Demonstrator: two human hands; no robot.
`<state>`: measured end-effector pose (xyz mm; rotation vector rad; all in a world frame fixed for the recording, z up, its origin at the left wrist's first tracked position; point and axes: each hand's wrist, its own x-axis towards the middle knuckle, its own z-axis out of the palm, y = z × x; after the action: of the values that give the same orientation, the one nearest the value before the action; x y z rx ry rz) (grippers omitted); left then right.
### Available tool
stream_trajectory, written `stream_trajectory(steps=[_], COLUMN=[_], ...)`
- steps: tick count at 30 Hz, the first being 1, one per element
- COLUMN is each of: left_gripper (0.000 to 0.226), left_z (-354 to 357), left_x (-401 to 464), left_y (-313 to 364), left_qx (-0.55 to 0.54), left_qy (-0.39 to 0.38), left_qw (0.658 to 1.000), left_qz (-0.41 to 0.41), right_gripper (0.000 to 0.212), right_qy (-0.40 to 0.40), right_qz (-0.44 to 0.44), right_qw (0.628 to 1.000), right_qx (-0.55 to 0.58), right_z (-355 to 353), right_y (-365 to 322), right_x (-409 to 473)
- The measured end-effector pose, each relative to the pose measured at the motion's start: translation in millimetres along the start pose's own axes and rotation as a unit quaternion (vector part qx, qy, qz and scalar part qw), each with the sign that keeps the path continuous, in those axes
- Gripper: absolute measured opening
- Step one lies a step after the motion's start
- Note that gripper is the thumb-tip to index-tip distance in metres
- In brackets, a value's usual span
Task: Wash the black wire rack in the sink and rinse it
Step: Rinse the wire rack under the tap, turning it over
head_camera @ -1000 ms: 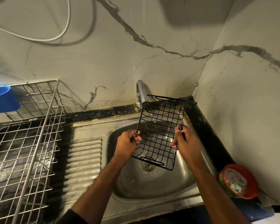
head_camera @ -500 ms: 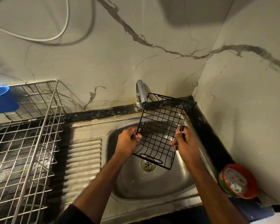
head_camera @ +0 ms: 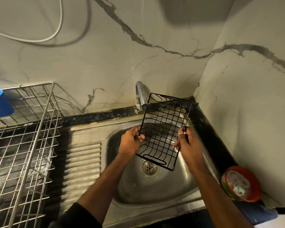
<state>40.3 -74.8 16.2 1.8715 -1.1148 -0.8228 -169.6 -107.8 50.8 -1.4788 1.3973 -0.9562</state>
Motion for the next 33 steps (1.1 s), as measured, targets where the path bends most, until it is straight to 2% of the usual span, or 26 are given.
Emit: stream_trajectory(steps=[14, 27, 33], left_gripper=[0.033, 0.024, 0.027], left_z=[-2, 2, 1], left_x=[3, 21, 29], left_y=[0, 4, 4], left_qx=[-0.035, -0.006, 0.001], left_qy=[0.011, 0.017, 0.027], left_qw=[0.999, 1.0, 1.0], left_qz=[-0.013, -0.007, -0.004], right_gripper=[0.014, 0.021, 0.016], right_qy=[0.003, 0.001, -0.013], right_qz=[0.004, 0.02, 0.002], right_qw=[1.0, 0.999, 0.999], right_qx=[0.018, 0.035, 0.039], right_z=[6, 2, 2], right_y=[0, 0, 1], right_x=[3, 3, 3])
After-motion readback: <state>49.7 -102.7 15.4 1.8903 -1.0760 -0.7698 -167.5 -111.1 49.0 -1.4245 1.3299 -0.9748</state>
